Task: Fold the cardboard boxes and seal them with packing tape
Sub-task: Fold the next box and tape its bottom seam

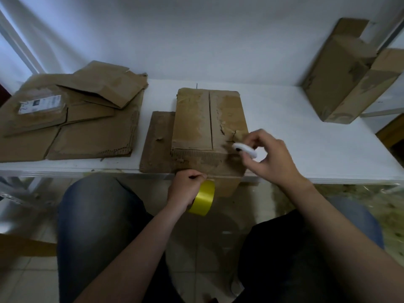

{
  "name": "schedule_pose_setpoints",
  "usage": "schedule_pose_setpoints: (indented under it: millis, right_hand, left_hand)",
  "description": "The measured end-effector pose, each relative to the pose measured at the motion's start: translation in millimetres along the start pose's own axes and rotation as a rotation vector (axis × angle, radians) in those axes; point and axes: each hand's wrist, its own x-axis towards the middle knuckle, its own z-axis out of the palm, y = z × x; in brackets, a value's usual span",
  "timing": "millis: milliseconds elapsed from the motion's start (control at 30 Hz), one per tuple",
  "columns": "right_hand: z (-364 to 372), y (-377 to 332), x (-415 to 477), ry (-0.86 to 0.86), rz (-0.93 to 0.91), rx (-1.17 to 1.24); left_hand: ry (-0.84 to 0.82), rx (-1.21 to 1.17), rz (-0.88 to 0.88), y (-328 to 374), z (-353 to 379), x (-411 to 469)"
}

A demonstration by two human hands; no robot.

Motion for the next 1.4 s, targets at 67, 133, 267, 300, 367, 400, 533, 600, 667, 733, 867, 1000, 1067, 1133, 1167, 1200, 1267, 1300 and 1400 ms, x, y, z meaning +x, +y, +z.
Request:
schedule_pose_setpoints:
  millis: [67,133,267,300,367,400,533,600,667,733,867,1000,1067,1133,1167,1200,1267,1300,1400]
  right_hand:
    - [-10,8,7,0.196,0.186,0.011]
    - [-17,31,17,0.276,0.453,-0.008]
    - [-15,87,24,0.060,0.744,-0.211]
    - [-12,98,24,0.009,0.774,-0.227]
    - [-3,117,19,-0.039,0.822,-0.238]
    - [1,126,16,-0.052,0.834,-0.264]
    - [6,135,9,-0.086,0.829,-0.378]
    - [3,124,14,-0.044,0.690,-0.431]
    - [1,99,21,0.067,0.448,-0.396]
    - [5,63,26,0.146,0.166,-0.325]
    - [42,-4,21,0.027,-0.121,-0.571]
    - [74,-1,12,-0.062,-0.066,-0.777]
    - [79,7,10,-0.049,-0.066,-0.835]
    - [82,9,9,-0.023,-0.068,-0.862]
    - [83,9,9,-0.018,-0.072,-0.869]
    - [84,9,9,-0.020,-0.074,-0.875]
    - [86,9,8,-0.031,-0.070,-0.885]
    - [86,9,8,-0.034,-0.063,-0.892]
    - [89,9,3,-0.044,-0.051,-0.929]
  left_hand:
    - [0.003,0.032,0.022,0,0,0]
    - [0.020,0.091,0.053,0,-1,0]
    - [0.017,0.146,0.091,6,-4,-1]
    - [0.012,0.132,0.095,6,-4,0]
    - [0.014,0.150,0.110,6,-2,1]
    - [0.025,0.167,0.118,7,-2,2]
    - [0.053,0.182,0.117,4,-2,6]
    - [0.059,0.194,0.117,5,-3,6]
    - [0.062,0.204,0.113,5,-4,5]
    - [0.053,0.210,0.114,6,-5,4]
    - [0.052,0.192,0.093,7,-6,6]
    - [0.035,0.208,0.092,13,-8,0]
    - [0.027,0.183,0.094,12,-7,-2]
    - [0.003,0.201,0.090,8,-8,-3]
    - [-0.017,0.216,0.077,4,-8,-3]
    - [-0.034,0.198,0.058,1,-9,-4]
    - [-0.052,0.126,0.009,-1,-11,-7]
    - [-0.053,0.104,-0.011,0,-12,-7]
    - [-0.064,0.087,-0.013,4,-17,-7]
